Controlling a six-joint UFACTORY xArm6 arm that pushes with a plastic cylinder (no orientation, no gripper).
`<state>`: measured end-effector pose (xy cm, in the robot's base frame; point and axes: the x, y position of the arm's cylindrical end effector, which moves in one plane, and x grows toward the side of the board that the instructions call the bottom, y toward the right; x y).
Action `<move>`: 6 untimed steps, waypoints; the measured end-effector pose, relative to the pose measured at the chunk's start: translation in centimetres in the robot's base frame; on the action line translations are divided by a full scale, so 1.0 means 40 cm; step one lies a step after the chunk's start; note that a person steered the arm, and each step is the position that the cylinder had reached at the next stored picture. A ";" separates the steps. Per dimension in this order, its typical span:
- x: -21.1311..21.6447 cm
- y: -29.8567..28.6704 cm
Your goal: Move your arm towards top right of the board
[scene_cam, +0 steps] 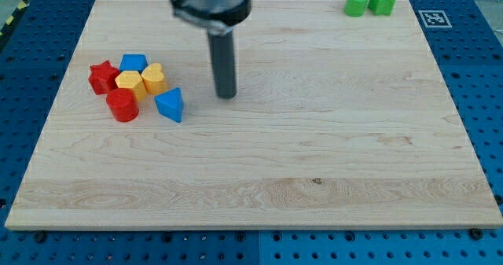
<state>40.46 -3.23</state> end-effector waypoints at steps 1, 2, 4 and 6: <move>-0.208 0.020; -0.403 0.042; -0.518 0.292; -0.511 0.315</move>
